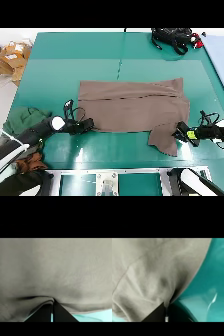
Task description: Fold the shirts.
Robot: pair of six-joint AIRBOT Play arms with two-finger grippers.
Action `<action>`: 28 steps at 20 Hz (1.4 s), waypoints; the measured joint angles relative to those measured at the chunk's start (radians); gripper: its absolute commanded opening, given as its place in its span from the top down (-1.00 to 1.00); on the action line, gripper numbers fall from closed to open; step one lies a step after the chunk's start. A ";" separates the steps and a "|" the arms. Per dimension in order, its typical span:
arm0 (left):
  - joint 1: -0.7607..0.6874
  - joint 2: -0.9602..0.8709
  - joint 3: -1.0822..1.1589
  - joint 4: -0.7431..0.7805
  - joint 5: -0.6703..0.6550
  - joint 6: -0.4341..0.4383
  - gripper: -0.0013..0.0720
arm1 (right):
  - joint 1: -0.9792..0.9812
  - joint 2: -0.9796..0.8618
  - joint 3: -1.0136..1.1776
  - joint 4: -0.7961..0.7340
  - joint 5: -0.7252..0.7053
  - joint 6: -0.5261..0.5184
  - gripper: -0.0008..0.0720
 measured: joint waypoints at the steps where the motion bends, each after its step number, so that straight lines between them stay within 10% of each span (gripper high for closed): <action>1: 0.008 0.000 0.012 0.011 -0.018 0.001 0.91 | 0.005 0.000 0.008 -0.006 0.006 0.000 0.93; 16: 0.188 -0.025 0.337 0.212 -0.492 0.150 0.91 | 0.035 0.127 0.235 -0.119 0.148 0.137 0.94; 27: 0.190 -0.508 0.916 0.244 -0.502 0.208 0.88 | 0.169 -0.343 0.658 0.032 -0.054 0.134 0.92; 28: 0.190 -0.544 0.955 0.237 -0.478 0.210 0.88 | 0.174 -0.394 0.684 0.050 -0.081 0.124 0.67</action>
